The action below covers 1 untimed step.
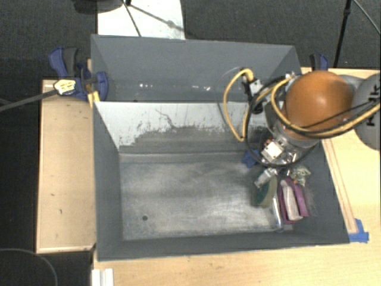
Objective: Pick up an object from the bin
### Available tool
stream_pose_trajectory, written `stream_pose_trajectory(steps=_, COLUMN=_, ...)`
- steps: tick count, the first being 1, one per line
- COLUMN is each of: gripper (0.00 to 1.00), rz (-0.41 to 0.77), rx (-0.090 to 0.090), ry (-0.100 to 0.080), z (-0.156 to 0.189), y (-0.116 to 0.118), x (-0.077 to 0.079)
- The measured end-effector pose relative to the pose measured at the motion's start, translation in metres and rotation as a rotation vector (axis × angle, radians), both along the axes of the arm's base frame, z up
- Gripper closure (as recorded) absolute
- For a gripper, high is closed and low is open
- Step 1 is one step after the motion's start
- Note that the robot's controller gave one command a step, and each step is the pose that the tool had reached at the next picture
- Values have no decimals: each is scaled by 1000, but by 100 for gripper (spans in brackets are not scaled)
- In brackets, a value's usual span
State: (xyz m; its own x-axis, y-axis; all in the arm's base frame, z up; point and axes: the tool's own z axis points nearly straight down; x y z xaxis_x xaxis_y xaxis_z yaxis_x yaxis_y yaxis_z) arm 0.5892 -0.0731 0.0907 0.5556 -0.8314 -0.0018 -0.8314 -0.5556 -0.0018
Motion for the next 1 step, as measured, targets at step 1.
stream_pose_trajectory(steps=1, gripper=100, rz=-1, rx=-2, ry=-6, z=81, y=0, x=-10)
